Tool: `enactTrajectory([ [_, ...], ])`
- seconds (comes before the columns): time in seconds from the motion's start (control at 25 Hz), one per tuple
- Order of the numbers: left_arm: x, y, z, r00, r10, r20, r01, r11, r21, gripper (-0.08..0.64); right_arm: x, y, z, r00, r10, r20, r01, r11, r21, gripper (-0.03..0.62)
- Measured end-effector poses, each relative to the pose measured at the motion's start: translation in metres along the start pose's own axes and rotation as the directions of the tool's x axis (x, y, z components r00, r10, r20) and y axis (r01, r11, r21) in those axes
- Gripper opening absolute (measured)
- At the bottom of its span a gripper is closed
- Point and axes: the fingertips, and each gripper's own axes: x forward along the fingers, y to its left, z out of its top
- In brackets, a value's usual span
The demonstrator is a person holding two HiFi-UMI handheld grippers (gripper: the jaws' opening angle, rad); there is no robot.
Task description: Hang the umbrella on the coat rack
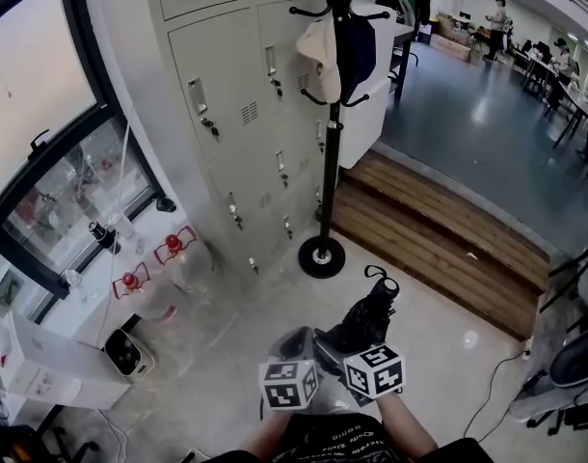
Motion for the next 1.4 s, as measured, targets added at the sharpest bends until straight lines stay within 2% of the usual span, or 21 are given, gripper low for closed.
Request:
enactTrajectory([
  [0.28,0.033,0.030,0.027,1.000,0.018,-0.009,-0.017,1.000,0.024,0.012,0.042,-0.017,0.023,0.997,-0.074,-0.006,0.074,0.997,-0.013,0.307],
  [0.48,0.064,0.043,0.054,1.000,-0.024,0.008,0.024,0.999,0.044,0.013,0.068,-0.035,0.050,0.993,-0.121,0.010,0.121,0.992,-0.029,0.307],
  [0.68,0.089,0.049,0.070,0.998,-0.068,-0.010,0.068,0.994,0.082,0.012,0.086,-0.055,0.069,0.984,-0.180,0.016,0.180,0.984,-0.018,0.307],
  [0.92,0.111,0.057,0.085,0.994,-0.101,-0.040,0.106,0.987,0.124,0.013,0.105,-0.069,0.081,0.980,-0.201,0.015,0.201,0.980,0.007,0.305],
  [1.12,0.126,0.066,0.092,0.994,-0.093,-0.060,0.102,0.982,0.156,0.013,0.118,-0.078,0.087,0.972,-0.235,0.021,0.234,0.972,0.023,0.305],
  [1.4,0.142,0.068,0.101,0.993,-0.098,-0.063,0.106,0.984,0.140,0.012,0.122,-0.096,0.099,0.965,-0.262,0.021,0.262,0.965,0.024,0.305],
])
